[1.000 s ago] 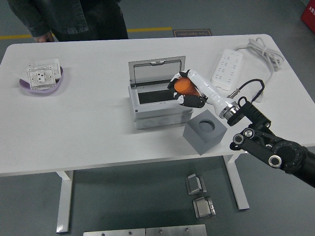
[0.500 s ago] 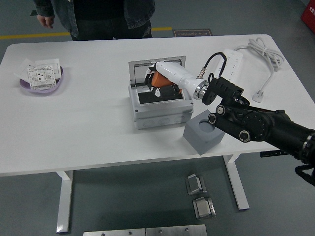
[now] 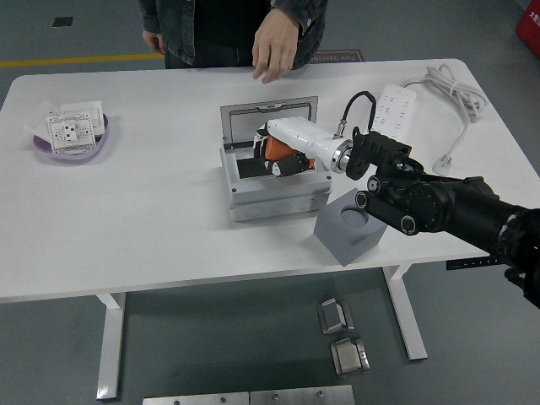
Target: Pick up the cylinder from the cube,place it in the box,flap close box
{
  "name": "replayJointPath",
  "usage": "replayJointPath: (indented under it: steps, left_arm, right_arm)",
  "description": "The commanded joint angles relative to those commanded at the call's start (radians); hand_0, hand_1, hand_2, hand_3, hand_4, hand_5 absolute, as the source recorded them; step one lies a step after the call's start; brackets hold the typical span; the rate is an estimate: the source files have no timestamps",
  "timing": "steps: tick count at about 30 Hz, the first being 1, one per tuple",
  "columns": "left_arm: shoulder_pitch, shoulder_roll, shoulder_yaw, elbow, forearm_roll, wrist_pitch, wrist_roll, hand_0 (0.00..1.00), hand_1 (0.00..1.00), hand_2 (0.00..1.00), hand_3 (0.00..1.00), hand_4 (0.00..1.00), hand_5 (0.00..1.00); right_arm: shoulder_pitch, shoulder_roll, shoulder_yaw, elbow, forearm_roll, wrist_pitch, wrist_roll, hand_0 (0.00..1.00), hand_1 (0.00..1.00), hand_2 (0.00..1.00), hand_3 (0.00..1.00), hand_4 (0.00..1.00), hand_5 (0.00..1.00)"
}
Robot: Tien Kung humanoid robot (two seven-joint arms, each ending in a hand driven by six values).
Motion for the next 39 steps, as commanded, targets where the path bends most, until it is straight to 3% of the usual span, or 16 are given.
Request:
replayJointPath:
  steps: [4, 5, 10, 11, 16, 17, 29, 32, 39]
  left_arm:
    - [-0.003, 0.000, -0.001, 0.000, 0.002, 0.000, -0.001, 0.642, 0.633, 0.553, 0.587, 0.615, 0.249]
    - [-0.003, 0.000, 0.000, 0.000, 0.001, 0.000, -0.001, 0.642, 0.634, 0.553, 0.588, 0.616, 0.249]
    - [-0.006, 0.000, 0.000, -0.002, 0.003, 0.001, -0.005, 0.642, 0.634, 0.553, 0.588, 0.616, 0.249]
    - [-0.007, 0.000, -0.001, -0.003, 0.004, 0.001, -0.006, 0.642, 0.634, 0.553, 0.589, 0.615, 0.250]
    - [-0.011, -0.002, -0.009, -0.005, 0.016, 0.001, -0.007, 0.642, 0.634, 0.553, 0.589, 0.615, 0.250]
    - [-0.012, -0.002, -0.011, -0.005, 0.018, 0.001, -0.007, 0.642, 0.634, 0.553, 0.588, 0.614, 0.250]
    - [-0.014, -0.005, -0.018, -0.006, 0.029, 0.003, -0.010, 0.642, 0.633, 0.547, 0.584, 0.606, 0.245]
    - [-0.010, -0.008, -0.021, -0.005, 0.029, 0.003, -0.011, 0.642, 0.633, 0.547, 0.584, 0.606, 0.245]
    - [0.007, -0.019, -0.014, -0.003, 0.015, 0.003, -0.012, 0.641, 0.633, 0.547, 0.583, 0.604, 0.242]
  right_arm:
    - [0.011, 0.004, 0.005, -0.011, -0.053, 0.017, 0.000, 0.018, 0.236, 0.487, 0.352, 0.002, 0.002]
    - [0.013, 0.005, 0.012, -0.012, -0.070, 0.024, -0.002, 0.268, 0.445, 0.588, 0.655, 0.232, 0.038]
    - [0.020, 0.007, 0.047, -0.016, -0.145, 0.053, -0.009, 0.268, 0.445, 0.588, 0.655, 0.232, 0.038]
    - [0.020, 0.008, 0.051, -0.017, -0.152, 0.056, -0.010, 0.469, 0.588, 0.692, 0.865, 0.582, 0.059]
    - [0.021, 0.009, 0.069, -0.017, -0.180, 0.060, -0.011, 0.469, 0.588, 0.692, 0.865, 0.582, 0.059]
    - [0.021, 0.008, 0.071, -0.018, -0.183, 0.061, -0.010, 0.543, 0.614, 0.711, 0.897, 0.625, 0.055]
    - [0.006, -0.008, 0.056, -0.010, -0.151, 0.035, -0.003, 0.533, 0.592, 0.672, 0.880, 0.632, 0.069]
    - [-0.010, -0.035, 0.016, 0.031, -0.096, -0.009, -0.002, 0.533, 0.592, 0.672, 0.880, 0.632, 0.069]
    - [-0.080, -0.162, 0.153, 0.203, -0.162, -0.025, -0.035, 0.530, 0.578, 0.657, 0.872, 0.629, 0.070]
